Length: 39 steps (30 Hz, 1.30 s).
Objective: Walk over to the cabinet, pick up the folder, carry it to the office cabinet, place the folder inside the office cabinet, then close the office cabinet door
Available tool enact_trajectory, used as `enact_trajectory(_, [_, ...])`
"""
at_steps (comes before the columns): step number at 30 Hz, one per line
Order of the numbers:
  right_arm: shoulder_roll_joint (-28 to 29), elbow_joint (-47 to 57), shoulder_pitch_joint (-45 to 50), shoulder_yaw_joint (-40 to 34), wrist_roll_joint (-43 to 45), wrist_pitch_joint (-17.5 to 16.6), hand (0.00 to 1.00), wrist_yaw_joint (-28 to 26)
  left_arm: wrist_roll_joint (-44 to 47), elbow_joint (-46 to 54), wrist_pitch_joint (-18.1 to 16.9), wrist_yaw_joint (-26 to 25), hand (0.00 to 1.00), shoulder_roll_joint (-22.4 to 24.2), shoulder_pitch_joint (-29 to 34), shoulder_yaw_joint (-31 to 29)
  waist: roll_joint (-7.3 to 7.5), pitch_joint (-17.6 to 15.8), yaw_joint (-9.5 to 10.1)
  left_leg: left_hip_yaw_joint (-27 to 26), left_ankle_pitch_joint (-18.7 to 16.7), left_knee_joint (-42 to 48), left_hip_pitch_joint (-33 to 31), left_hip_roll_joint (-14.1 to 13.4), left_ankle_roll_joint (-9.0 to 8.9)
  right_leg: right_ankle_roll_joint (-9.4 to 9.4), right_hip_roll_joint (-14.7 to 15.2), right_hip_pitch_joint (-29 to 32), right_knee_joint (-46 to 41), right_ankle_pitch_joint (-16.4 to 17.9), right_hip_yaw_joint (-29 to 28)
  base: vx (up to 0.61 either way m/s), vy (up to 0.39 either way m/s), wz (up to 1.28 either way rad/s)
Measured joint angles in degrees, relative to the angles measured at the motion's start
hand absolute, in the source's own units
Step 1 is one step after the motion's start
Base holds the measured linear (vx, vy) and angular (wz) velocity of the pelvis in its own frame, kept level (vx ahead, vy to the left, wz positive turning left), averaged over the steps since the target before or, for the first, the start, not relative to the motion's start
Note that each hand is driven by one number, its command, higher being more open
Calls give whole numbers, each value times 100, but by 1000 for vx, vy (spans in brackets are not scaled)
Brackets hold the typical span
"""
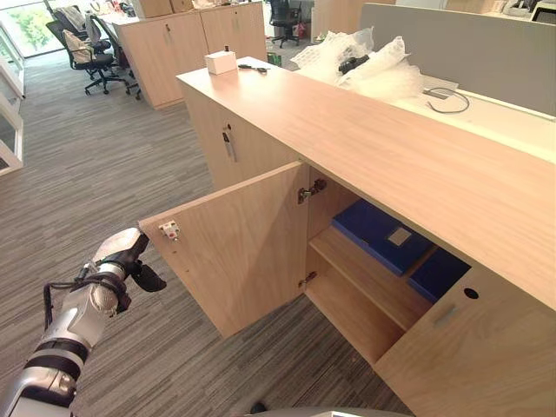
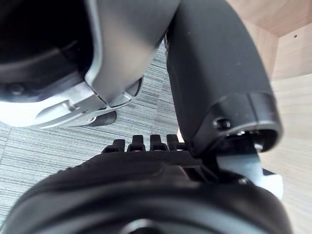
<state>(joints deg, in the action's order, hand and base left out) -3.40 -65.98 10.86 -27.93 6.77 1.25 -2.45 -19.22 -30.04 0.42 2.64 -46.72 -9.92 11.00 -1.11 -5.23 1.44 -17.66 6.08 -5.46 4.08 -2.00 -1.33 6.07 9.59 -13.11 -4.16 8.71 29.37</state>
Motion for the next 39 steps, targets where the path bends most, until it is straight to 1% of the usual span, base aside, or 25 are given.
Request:
enact_trajectory(5, [-33, -21, 0, 53, -16, -1, 100, 0, 279, 814, 1, 3, 100, 177, 558, 114, 0, 2, 145, 55, 4, 1, -38, 88, 71, 64, 73, -1, 3, -39, 55, -7, 24, 8])
enact_trajectory(7, [-72, -30, -6, 190, -16, -4, 100, 0, 427, 1331, 2, 7, 100, 184, 906, 202, -4, 5, 153, 112, 26, 2, -81, 133, 107, 92, 107, 5, 3, -64, 118, -24, 27, 16])
enact_trajectory(8, [-78, -36, -6, 215, -16, -6, 100, 0, 459, 1454, 2, 11, 100, 193, 975, 247, -6, 6, 163, 121, 30, 2, -90, 143, 113, 97, 116, 7, 2, -72, 134, -34, 32, 12])
enact_trajectory(10, [-113, -129, -39, 227, -14, -20, 100, 0, 459, 1972, 8, 55, 100, 221, 1312, 574, -26, 19, 215, 134, 18, 1, -125, 173, 128, 109, 146, 32, -3, -109, 144, -47, 39, 7])
enact_trajectory(11, [-120, -143, -36, 226, -11, -21, 100, 0, 445, 2108, 8, 64, 100, 242, 1379, 672, -31, 25, 235, 134, 19, 3, -141, 182, 139, 105, 155, 45, -5, -121, 142, -80, 57, 6])
enact_trajectory(13, [-181, -238, -43, 224, -8, -29, 100, 2, 295, 2660, 7, 171, 100, 481, 1593, 1083, -95, 77, 357, 136, 56, 11, -289, 211, 204, 115, 178, 166, 1, -189, 153, -81, 54, 14])
enact_trajectory(14, [-200, -243, -51, 231, -8, -29, 100, 3, 284, 2783, 4, 154, 100, 549, 1644, 1183, -107, 84, 365, 135, 68, 13, -322, 219, 222, 117, 182, 195, 0, -211, 150, -105, 72, 19])
enact_trajectory(15, [-223, -246, -63, 256, -9, -29, 100, 6, 234, 2997, 0, 170, 100, 739, 1658, 1323, -122, 86, 363, 129, 91, 19, -361, 234, 256, 124, 190, 225, 1, -242, 140, -111, 76, 12])
enact_trajectory(16, [-228, -249, -80, 277, -10, -29, 100, 6, 222, 3119, -51, 176, 100, 859, 1656, 1429, -121, 86, 340, 116, 93, 21, -368, 243, 263, 128, 200, 235, -1, -263, 124, -136, 94, 0])
enact_trajectory(17, [-247, -253, -123, 349, -12, -28, 100, 11, 222, 3429, -201, 162, 100, 1177, 1610, 1729, -112, 99, 243, 75, 78, 16, -390, 258, 283, 148, 211, 290, -9, -275, 17, -106, 74, -16])
enact_trajectory(18, [-244, -235, -126, 441, -12, -50, 100, 14, 254, 3503, -221, 129, 100, 1569, 1577, 1931, -119, 162, 122, 34, 76, 15, -462, 272, 285, 158, 224, 397, -26, -297, -44, -98, 68, -20])
enact_trajectory(20, [-235, -236, -143, 438, 1, -63, 100, 16, 261, 3513, -347, 169, 100, 1897, 1409, 2236, -123, 212, 20, -57, 74, 15, -527, 286, 287, 159, 237, 510, -28, -369, -139, -52, 49, -24])
enact_trajectory(21, [-230, -239, -181, 441, 3, -63, 100, 20, 320, 3564, -515, 202, 100, 2072, 1240, 2527, -122, 220, -64, -106, 68, 15, -526, 295, 296, 158, 254, 531, -19, -381, -178, -28, 42, -25])
enact_trajectory(22, [-218, -232, -252, 499, 3, -54, 100, 24, 481, 3763, -826, 272, 100, 2213, 1112, 2833, -101, 246, -211, -123, 63, 12, -504, 313, 303, 159, 268, 515, -2, -380, -198, -13, 27, -18])
enact_trajectory(24, [-223, -235, -256, 571, -1, -46, 100, 39, 711, 4007, -1156, 345, 100, 2405, 1021, 3188, -94, 300, -265, -215, 38, 12, -451, 306, 332, 158, 259, 485, 67, -380, -278, 21, 15, -21])
enact_trajectory(26, [-224, -235, -243, 572, 0, -24, 100, 57, 823, 4111, -1336, 406, 100, 2613, 1009, 3387, -92, 366, -310, -235, 27, 11, -442, 299, 344, 156, 241, 458, 146, -382, -282, 46, -8, -12])
enact_trajectory(27, [-225, -235, -237, 576, -1, -21, 100, 62, 897, 4111, -1411, 426, 100, 2737, 991, 3483, -104, 378, -330, -235, 24, 11, -411, 294, 344, 154, 226, 414, 182, -383, -282, 38, -26, -1])
enact_trajectory(28, [-223, -235, -227, 635, 0, -21, 100, 70, 1024, 4100, -1409, 453, 100, 2799, 984, 3528, -105, 388, -332, -235, 23, 10, -397, 287, 343, 153, 217, 398, 189, -384, -285, 42, -44, -1])
enact_trajectory(30, [-231, -234, -219, 674, -3, -18, 100, 77, 1312, 4006, -1406, 534, 100, 2822, 983, 3536, -109, 406, -338, -241, 25, 9, -375, 256, 340, 134, 192, 385, 190, -396, -294, 42, -73, -4])
enact_trajectory(32, [-226, -234, -207, 676, -5, -11, 100, 101, 1626, 3602, -1370, 538, 100, 2871, 987, 3523, -98, 416, -336, -256, 43, 9, -354, 207, 313, 103, 166, 381, 193, -417, -317, 52, -90, -8])
enact_trajectory(33, [-222, -234, -208, 680, -5, -9, 100, 123, 1809, 3228, -1319, 559, 100, 2978, 1010, 3470, -91, 418, -341, -284, 44, 9, -336, 177, 306, 95, 145, 381, 193, -422, -343, 77, -100, -18])
enact_trajectory(35, [-212, -232, -208, 697, -5, -9, 100, 145, 2113, 2492, -1200, 593, 100, 3278, 1143, 3183, -67, 429, -354, -386, 23, 9, -280, 113, 270, 61, 96, 383, 204, -445, -447, 86, -97, -29])
enact_trajectory(36, [-199, -229, -207, 723, -4, -10, 100, 167, 2392, 1936, -1074, 586, 100, 3492, 1219, 2896, -41, 441, -371, -453, 9, 9, -248, 61, 230, 61, 54, 384, 223, -446, -511, 74, -79, -30])
enact_trajectory(37, [-188, -225, -212, 724, -4, -10, 100, 181, 2504, 1673, -1007, 572, 100, 3588, 1244, 2731, -22, 432, -386, -494, 4, 11, -228, 31, 209, 56, 31, 385, 228, -444, -556, 91, -103, -40])
enact_trajectory(39, [-130, -219, -211, 729, 5, -16, 100, 230, 2790, 775, -824, 349, 100, 3819, 1381, 2044, 76, 419, -448, -661, -14, 49, -162, -92, 155, 14, -75, 386, 267, -419, -699, 106, -125, -44])
